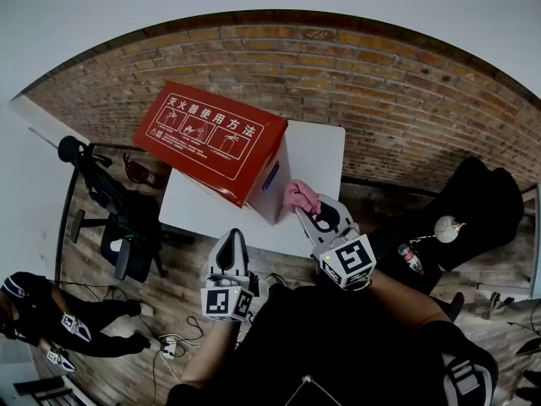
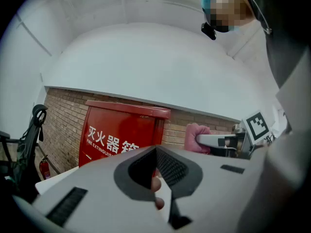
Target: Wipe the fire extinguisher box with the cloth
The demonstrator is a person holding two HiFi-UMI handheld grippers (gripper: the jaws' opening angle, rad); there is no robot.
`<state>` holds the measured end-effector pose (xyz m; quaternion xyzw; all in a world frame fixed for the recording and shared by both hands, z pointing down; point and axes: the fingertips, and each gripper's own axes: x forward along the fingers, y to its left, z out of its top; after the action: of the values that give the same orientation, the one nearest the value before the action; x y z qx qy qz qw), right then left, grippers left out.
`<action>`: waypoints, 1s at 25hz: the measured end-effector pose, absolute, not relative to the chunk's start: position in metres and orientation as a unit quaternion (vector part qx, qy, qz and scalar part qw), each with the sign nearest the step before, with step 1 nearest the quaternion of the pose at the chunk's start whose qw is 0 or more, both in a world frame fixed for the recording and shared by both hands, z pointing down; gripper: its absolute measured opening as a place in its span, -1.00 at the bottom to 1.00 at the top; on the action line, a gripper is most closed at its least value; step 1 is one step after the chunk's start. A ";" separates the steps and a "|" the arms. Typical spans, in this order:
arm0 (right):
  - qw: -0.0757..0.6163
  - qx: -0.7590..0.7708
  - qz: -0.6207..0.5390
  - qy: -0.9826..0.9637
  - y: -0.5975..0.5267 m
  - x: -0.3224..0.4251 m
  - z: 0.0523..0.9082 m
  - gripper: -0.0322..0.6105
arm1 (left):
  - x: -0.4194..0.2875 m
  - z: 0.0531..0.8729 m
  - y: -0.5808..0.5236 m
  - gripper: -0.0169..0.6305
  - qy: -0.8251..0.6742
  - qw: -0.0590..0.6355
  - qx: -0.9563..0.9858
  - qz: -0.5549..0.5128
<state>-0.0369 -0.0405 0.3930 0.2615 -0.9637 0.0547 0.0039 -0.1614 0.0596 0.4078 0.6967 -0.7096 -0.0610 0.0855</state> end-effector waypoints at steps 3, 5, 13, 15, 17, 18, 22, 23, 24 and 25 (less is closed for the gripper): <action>0.000 0.247 0.073 -0.966 -0.048 -0.035 0.394 -0.58 | -0.155 0.407 0.054 -0.85 -0.717 0.082 0.690 -0.062; -0.007 0.232 0.099 -0.968 -0.053 -0.036 0.395 -0.58 | -0.153 0.408 0.052 -0.86 -0.723 0.082 0.684 -0.060; -0.073 0.174 0.298 -0.936 -0.096 -0.042 0.391 -0.58 | -0.148 0.413 0.059 -0.85 -0.755 0.082 0.649 -0.050; -0.102 0.150 0.372 -0.910 -0.112 -0.047 0.386 -0.58 | -0.147 0.415 0.062 -0.86 -0.764 0.090 0.637 -0.046; -0.132 0.121 0.437 -0.881 -0.126 -0.053 0.382 -0.58 | -0.146 0.416 0.065 -0.86 -0.774 0.097 0.624 -0.046; -0.144 0.107 0.461 -0.869 -0.132 -0.056 0.380 -0.58 | -0.146 0.416 0.067 -0.85 -0.778 0.097 0.619 -0.047; -0.163 0.067 0.502 -0.847 -0.151 -0.063 0.375 -0.58 | -0.139 0.423 0.071 -0.85 -0.791 0.107 0.601 -0.044; -0.163 0.059 0.510 -0.842 -0.153 -0.064 0.376 -0.58 | -0.138 0.424 0.072 -0.85 -0.794 0.107 0.597 -0.045; -0.162 0.051 0.519 -0.838 -0.155 -0.065 0.377 -0.58 | -0.137 0.425 0.073 -0.86 -0.796 0.103 0.594 -0.048; -0.160 0.044 0.529 -0.832 -0.156 -0.067 0.379 -0.58 | -0.136 0.426 0.075 -0.86 -0.799 0.099 0.591 -0.051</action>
<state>-0.0667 -0.1561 0.3788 0.0439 -0.8325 0.5287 -0.1597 -0.1360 0.0747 0.4260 0.5912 -0.7988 -0.0510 0.0991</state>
